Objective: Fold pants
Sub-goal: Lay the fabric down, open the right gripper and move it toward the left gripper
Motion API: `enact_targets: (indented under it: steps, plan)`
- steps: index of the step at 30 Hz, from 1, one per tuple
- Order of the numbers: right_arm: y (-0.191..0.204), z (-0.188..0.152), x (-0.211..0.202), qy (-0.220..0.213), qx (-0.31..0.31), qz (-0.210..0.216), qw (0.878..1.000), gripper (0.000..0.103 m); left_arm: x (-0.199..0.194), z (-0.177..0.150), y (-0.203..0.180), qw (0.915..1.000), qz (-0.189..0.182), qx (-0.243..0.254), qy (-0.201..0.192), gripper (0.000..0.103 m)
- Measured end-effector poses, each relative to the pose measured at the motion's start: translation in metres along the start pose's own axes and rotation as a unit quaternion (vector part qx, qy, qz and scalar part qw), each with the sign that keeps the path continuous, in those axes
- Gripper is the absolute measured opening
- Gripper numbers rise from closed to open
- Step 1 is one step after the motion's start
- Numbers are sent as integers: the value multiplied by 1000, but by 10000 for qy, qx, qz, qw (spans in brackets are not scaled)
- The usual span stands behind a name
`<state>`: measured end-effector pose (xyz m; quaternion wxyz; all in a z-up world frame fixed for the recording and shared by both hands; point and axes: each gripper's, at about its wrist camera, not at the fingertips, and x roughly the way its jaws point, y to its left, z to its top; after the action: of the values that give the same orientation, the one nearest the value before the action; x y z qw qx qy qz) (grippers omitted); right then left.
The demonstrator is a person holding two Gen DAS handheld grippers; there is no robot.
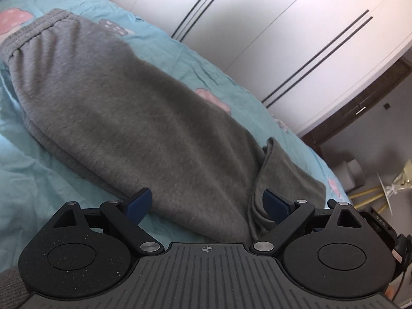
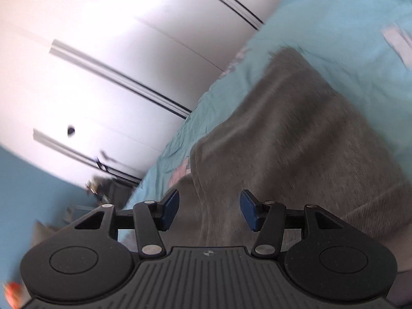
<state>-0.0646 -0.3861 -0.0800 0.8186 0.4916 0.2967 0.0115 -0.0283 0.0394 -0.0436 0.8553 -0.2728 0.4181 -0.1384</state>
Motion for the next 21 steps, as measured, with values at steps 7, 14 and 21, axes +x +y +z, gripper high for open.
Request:
enact_targets:
  steps: [7,14,21]
  plan:
    - [-6,-54,41,1404,38,-270,9897,26,12,4,10,9990,36,-416,184,96]
    - [14,-42,31,983,-498,-501,9926,22,32,9,-28,9988,-210,229,391,96]
    - [41,2,32,386,-895,-815,9919,24,89,5,-82,9880,-692,949,1000,96]
